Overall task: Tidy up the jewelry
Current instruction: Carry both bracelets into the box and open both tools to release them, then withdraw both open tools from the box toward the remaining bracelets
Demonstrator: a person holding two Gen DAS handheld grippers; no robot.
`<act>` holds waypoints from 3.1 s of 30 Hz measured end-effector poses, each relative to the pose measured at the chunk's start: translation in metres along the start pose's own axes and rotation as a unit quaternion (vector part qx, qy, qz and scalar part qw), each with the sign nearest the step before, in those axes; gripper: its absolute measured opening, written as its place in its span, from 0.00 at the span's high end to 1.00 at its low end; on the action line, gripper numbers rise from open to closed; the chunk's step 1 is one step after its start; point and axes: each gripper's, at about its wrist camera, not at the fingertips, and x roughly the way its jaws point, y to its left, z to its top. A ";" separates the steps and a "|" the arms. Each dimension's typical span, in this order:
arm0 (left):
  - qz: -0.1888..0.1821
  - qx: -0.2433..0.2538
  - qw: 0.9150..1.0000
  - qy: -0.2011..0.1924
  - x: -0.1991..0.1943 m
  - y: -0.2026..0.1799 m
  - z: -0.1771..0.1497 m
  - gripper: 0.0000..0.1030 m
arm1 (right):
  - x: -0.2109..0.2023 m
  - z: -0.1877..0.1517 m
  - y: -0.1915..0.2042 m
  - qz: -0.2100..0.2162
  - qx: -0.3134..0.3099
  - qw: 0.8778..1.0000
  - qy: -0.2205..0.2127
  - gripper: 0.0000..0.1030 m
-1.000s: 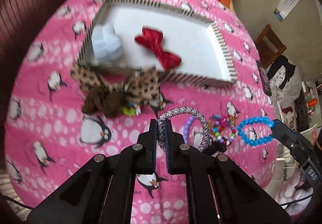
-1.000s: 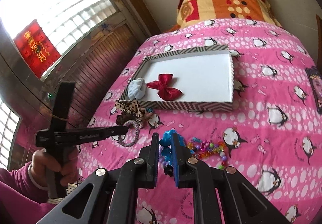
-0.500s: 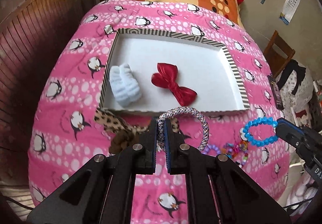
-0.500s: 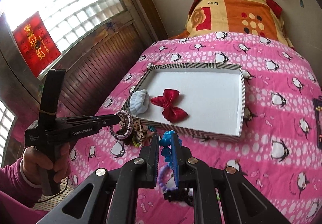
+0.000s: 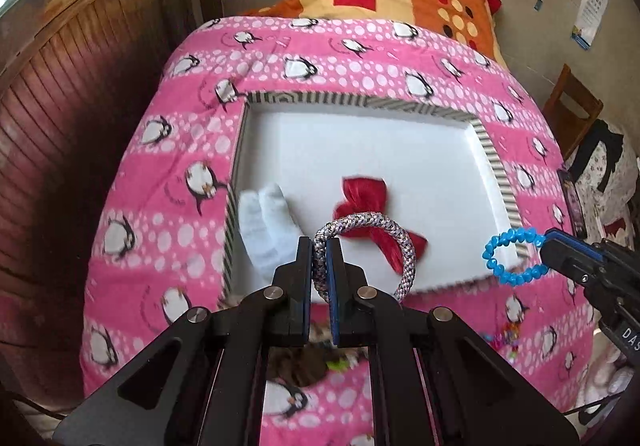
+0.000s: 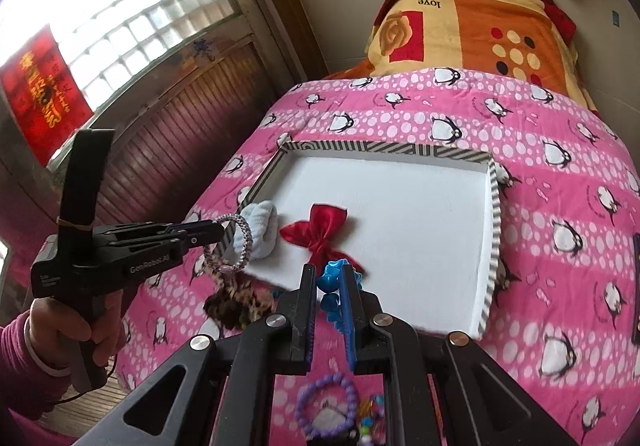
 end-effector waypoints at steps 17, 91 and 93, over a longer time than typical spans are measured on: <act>0.003 -0.021 0.999 0.044 0.087 0.031 0.064 0.95 | 0.121 0.079 -0.015 0.008 0.034 0.999 0.033 0.90; -0.033 0.049 0.997 0.047 -0.029 -0.109 -0.134 0.46 | -0.075 -0.152 -0.046 -0.137 0.071 0.987 0.042 0.60; -0.032 0.050 0.997 0.047 -0.029 -0.111 -0.136 0.46 | -0.078 -0.153 -0.048 -0.137 0.074 0.987 0.040 0.60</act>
